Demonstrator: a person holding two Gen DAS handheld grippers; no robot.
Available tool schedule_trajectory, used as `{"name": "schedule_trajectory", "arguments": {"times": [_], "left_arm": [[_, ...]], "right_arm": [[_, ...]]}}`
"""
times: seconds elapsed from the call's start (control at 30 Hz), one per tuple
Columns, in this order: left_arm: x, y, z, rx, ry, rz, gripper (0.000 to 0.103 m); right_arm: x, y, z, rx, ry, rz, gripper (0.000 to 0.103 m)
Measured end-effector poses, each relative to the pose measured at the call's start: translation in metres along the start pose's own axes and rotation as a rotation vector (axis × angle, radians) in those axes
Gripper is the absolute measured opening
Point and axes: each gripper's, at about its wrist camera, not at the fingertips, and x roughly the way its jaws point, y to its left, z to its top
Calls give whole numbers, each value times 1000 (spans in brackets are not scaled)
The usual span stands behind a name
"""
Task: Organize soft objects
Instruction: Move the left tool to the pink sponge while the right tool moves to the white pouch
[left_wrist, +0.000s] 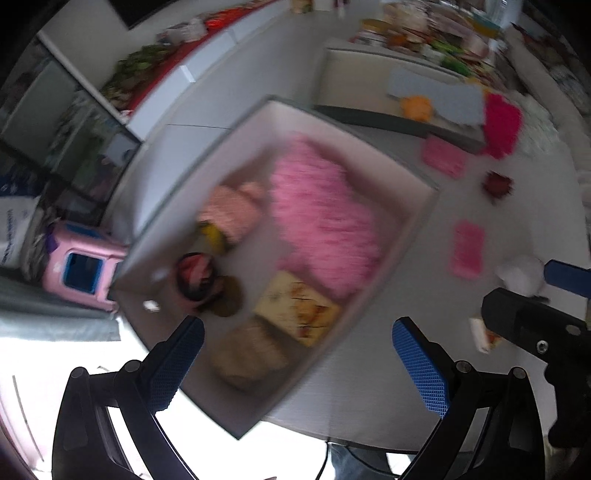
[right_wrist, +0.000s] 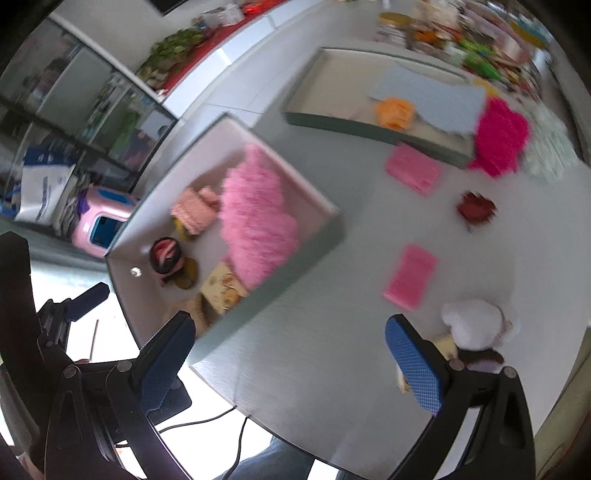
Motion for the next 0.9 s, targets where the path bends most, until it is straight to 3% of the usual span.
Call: {"name": "schedule_trajectory", "arguments": {"times": [0.33, 0.63, 0.77, 0.9], "left_arm": [[26, -99, 12, 150, 70, -67, 102], [74, -155, 41, 148, 135, -88, 102], [94, -170, 54, 132, 142, -62, 102], [111, -178, 62, 126, 147, -37, 102]], "right_arm": [[-7, -129, -46, 277, 18, -81, 103], [-3, -212, -81, 467, 48, -121, 103], [2, -226, -84, 464, 57, -123, 103], [9, -222, -72, 310, 63, -145, 103]]}}
